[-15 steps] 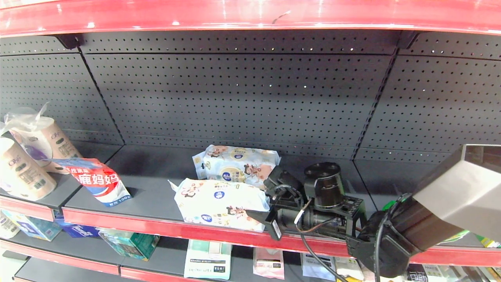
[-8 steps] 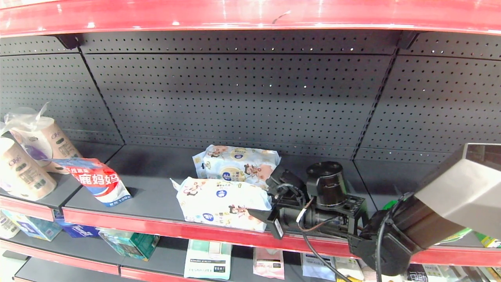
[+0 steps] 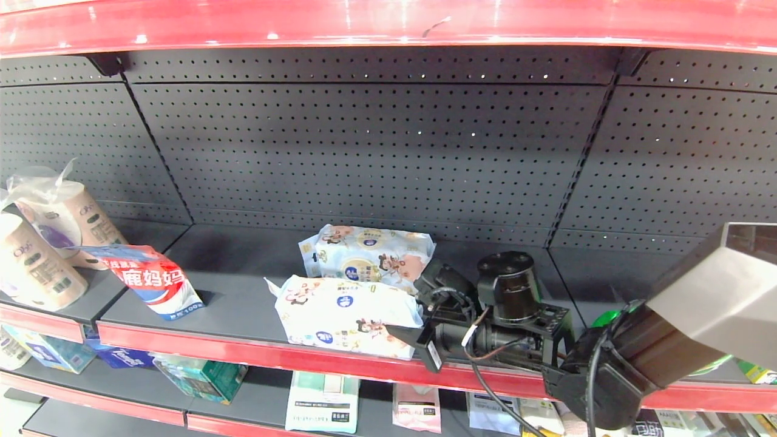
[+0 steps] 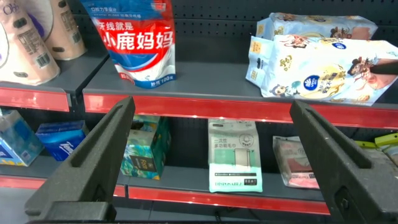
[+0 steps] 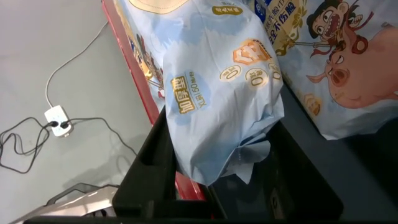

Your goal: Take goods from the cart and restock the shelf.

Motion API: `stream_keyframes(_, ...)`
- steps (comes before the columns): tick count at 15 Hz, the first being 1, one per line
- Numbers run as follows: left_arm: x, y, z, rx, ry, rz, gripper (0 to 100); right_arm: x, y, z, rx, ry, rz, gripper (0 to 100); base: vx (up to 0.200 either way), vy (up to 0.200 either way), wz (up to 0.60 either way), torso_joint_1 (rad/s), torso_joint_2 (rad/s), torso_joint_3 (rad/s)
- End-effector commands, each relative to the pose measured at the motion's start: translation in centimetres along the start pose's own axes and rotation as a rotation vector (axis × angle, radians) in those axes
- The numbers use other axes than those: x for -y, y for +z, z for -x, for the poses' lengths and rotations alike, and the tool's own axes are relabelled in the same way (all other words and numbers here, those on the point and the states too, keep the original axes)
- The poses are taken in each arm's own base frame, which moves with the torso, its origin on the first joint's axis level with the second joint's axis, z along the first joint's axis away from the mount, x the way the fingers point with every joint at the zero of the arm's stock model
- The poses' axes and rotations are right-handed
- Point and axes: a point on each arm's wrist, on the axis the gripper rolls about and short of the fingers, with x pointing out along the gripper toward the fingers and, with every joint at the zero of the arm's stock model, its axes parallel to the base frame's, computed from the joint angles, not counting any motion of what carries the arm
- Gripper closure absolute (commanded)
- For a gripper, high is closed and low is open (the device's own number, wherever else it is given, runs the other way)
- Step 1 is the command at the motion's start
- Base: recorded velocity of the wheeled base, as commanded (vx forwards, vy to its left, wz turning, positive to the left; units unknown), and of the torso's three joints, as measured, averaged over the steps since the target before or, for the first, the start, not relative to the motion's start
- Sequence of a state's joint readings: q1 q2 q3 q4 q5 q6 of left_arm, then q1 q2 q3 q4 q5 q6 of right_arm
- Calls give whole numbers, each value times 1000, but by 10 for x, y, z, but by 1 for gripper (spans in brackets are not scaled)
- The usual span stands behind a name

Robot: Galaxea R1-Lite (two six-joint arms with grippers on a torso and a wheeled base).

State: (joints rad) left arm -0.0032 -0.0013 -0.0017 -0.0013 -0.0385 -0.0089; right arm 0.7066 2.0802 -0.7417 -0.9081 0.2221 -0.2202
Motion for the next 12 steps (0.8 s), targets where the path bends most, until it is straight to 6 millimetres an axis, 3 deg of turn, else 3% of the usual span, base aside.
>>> stream_keyframes(1, 0, 0, 0, -1, 0, 0, 0, 0, 1, 0, 1, 1, 0, 100, 0, 0, 0, 0, 0, 0)
stream_keyframes(6, 0, 0, 0, -1, 0, 0, 0, 0, 0, -1, 0, 2, 1, 100, 0, 0, 0, 0, 0, 0)
stream_keyframes(7, 0, 0, 0, -1, 0, 0, 0, -1, 0, -1, 1, 8, 4, 0, 0, 0, 0, 0, 0, 0)
stream_keyframes(12, 0, 0, 0, -1, 0, 0, 0, 0, 7, 4, 24, 6, 8, 0, 0, 0, 0, 0, 0, 0)
